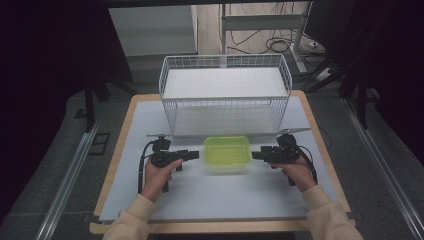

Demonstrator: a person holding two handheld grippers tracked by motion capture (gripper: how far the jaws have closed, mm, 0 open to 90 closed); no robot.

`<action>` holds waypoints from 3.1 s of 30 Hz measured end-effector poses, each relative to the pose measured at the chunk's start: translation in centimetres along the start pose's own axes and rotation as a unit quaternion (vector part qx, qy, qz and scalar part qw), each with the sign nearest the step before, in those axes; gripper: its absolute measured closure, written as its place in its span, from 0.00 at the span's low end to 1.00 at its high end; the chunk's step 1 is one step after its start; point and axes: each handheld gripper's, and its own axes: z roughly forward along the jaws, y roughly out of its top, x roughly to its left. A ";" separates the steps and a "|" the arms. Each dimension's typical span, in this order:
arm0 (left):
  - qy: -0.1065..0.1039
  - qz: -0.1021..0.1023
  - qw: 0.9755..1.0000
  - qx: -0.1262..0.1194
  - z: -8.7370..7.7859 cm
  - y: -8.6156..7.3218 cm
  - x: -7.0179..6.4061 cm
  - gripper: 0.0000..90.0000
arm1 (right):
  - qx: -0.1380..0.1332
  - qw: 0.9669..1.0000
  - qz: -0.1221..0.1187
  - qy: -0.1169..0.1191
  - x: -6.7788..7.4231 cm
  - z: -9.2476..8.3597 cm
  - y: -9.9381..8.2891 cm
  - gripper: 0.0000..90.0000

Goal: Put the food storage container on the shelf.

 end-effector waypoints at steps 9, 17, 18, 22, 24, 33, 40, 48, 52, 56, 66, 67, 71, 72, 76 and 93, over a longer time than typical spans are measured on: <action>-0.005 -0.016 0.999 0.028 2.7 1.0 -0.1 0.37 | 0.007 0.998 0.050 0.021 -0.5 1.5 0.8 0.48; -0.018 -0.043 0.998 0.041 4.2 1.2 0.5 0.43 | 0.022 0.996 0.081 0.039 -0.9 2.8 0.9 0.54; -0.021 -0.047 0.998 0.045 4.4 1.2 0.6 0.44 | 0.023 0.995 0.086 0.041 -1.0 2.9 0.9 0.56; -0.029 -0.061 0.996 0.054 5.0 1.2 1.0 0.47 | 0.030 0.994 0.095 0.046 -1.2 3.2 0.9 0.62; -0.030 -0.062 0.996 0.057 5.3 1.1 1.0 0.52 | 0.031 0.993 0.103 0.050 -1.4 3.4 0.8 0.65; -0.020 -0.057 0.996 0.066 5.4 0.9 0.9 0.83 | 0.038 0.986 0.143 0.072 -2.0 3.8 0.5 0.82; -0.012 -0.032 0.998 0.059 4.7 0.8 -0.1 0.89 | 0.023 0.986 0.147 0.080 -1.5 2.8 0.7 0.89; -0.030 -0.019 0.998 0.048 3.6 0.8 -0.8 0.89 | 0.012 0.987 0.136 0.087 -0.6 1.7 0.8 0.90; -0.034 -0.014 0.998 0.042 3.0 0.8 -1.1 0.89 | 0.009 0.987 0.134 0.090 -0.1 1.3 1.0 0.90; -0.041 -0.009 0.998 0.040 2.3 0.8 -1.2 0.89 | 0.003 0.987 0.127 0.093 0.3 1.0 1.2 0.90; -0.051 -0.001 0.998 0.028 0.6 1.3 -2.3 0.89 | -0.011 0.988 0.115 0.103 1.4 0.2 1.8 0.90; -0.052 0.001 0.998 0.027 0.4 1.4 -2.5 0.88 | -0.012 0.988 0.116 0.104 1.6 0.1 1.9 0.90; -0.055 0.007 0.998 0.021 -0.4 1.6 -3.1 0.88 | -0.020 0.988 0.109 0.105 2.1 -0.5 2.3 0.90; -0.056 0.008 0.998 0.020 -0.5 1.7 -3.3 0.88 | -0.022 0.988 0.108 0.106 2.3 -0.7 2.4 0.90; -0.058 0.014 0.998 0.015 -1.2 2.0 -3.8 0.88 | -0.029 0.989 0.101 0.107 2.8 -1.2 2.8 0.90; -0.069 0.038 0.997 -0.018 -4.4 4.8 -6.5 0.88 | -0.060 0.989 0.074 0.111 5.0 -3.5 6.2 0.90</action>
